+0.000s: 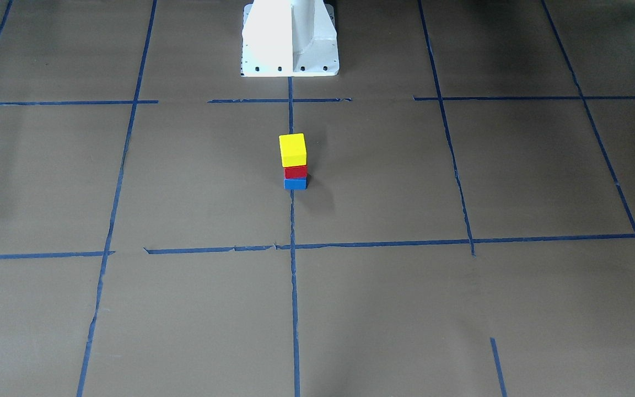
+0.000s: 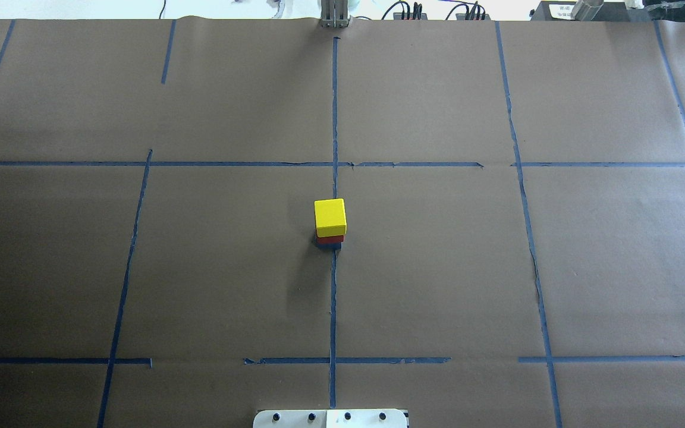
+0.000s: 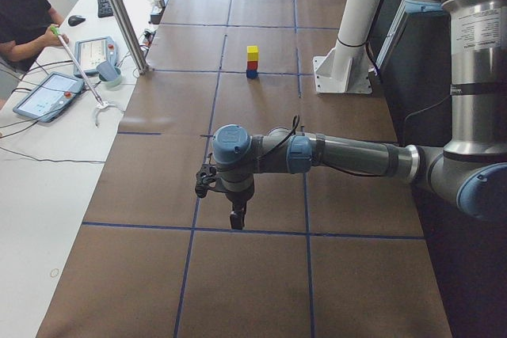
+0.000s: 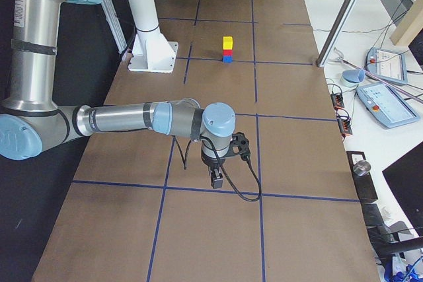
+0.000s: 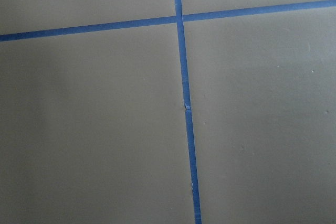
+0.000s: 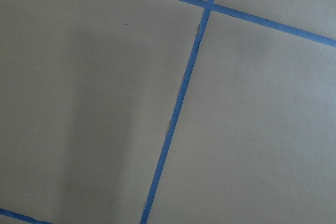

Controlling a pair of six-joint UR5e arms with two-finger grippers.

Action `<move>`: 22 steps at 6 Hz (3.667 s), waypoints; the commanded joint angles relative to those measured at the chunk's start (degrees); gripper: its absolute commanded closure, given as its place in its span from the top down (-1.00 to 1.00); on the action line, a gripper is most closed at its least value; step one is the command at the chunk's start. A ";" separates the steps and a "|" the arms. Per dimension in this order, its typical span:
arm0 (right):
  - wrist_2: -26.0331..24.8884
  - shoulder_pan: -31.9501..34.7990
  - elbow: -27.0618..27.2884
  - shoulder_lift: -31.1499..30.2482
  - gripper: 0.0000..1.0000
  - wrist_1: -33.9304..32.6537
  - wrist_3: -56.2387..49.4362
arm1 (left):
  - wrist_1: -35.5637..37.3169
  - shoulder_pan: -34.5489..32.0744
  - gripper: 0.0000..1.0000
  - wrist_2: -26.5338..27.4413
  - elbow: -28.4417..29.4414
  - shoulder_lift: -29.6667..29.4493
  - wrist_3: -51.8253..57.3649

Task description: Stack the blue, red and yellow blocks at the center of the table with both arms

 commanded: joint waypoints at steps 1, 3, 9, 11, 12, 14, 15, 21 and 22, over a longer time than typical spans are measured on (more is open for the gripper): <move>0.22 0.09 0.71 -0.67 1.00 0.01 0.02 | -0.09 0.09 1.00 0.11 0.23 0.01 0.04; 0.05 0.09 0.54 -0.67 1.00 0.01 0.02 | -0.79 0.09 1.00 0.11 0.23 0.36 0.13; -0.04 0.00 0.55 -1.46 1.00 0.10 -0.06 | -0.88 0.26 1.00 0.20 0.32 0.71 -0.05; -0.39 0.00 -0.15 -1.03 1.00 0.10 -0.24 | -0.01 0.26 1.00 -0.06 -0.12 -0.33 -0.14; -0.30 0.00 -0.95 -0.94 1.00 0.10 0.02 | -0.53 0.26 1.00 -0.33 0.22 -0.43 -0.14; 0.13 0.00 -1.21 -1.37 1.00 0.10 -0.06 | -0.62 0.26 1.00 -0.15 0.49 -0.08 -0.49; 0.05 0.00 -2.70 -1.29 1.00 0.10 -0.07 | -0.71 0.26 1.00 -0.24 0.40 0.10 -0.49; 1.37 0.00 -3.76 -0.94 1.00 0.10 0.02 | -0.80 0.35 1.00 -0.33 -0.12 0.27 -0.05; 1.45 0.00 -4.46 -0.68 1.00 0.10 0.02 | -0.79 0.35 1.00 -0.33 0.05 0.62 -0.05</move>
